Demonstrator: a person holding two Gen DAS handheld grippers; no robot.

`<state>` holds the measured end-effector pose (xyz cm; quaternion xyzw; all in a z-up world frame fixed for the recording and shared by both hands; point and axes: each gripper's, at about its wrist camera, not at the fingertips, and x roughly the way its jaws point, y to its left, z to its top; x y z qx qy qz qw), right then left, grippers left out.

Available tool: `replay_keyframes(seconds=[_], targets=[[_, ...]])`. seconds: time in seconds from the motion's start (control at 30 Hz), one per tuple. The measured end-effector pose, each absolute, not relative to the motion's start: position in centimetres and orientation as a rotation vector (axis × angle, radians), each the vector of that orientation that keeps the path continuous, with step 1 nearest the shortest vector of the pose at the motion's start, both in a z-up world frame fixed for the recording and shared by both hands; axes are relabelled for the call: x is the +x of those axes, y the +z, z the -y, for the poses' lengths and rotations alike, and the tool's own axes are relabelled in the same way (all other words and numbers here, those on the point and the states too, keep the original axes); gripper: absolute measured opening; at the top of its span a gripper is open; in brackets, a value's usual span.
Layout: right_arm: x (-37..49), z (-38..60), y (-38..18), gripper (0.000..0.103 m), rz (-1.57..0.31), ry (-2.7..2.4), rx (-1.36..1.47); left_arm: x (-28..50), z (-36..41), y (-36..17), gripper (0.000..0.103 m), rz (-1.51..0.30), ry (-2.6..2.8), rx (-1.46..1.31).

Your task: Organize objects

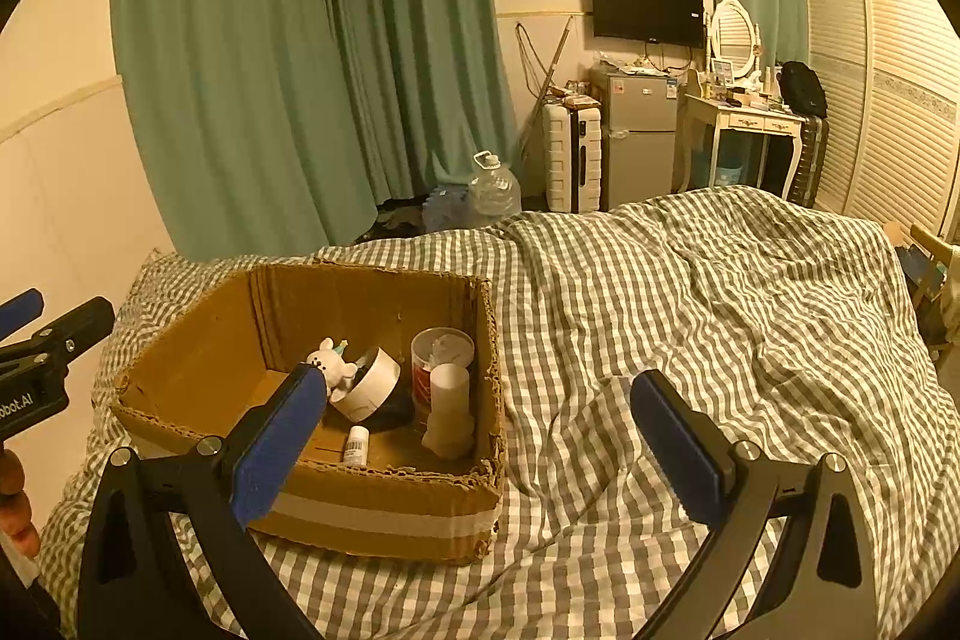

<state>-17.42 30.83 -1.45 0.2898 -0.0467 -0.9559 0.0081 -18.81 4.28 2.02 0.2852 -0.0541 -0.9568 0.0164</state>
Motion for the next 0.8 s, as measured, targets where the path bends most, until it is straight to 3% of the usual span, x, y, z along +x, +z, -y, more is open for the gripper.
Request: replay_keyframes(seconds=[0.8], targets=[[-17.6,-29.3,-2.2,0.102,0.106,-2.967,0.904,-18.2,-4.8,1.3,0.103,0.189,-2.987,0.916]])
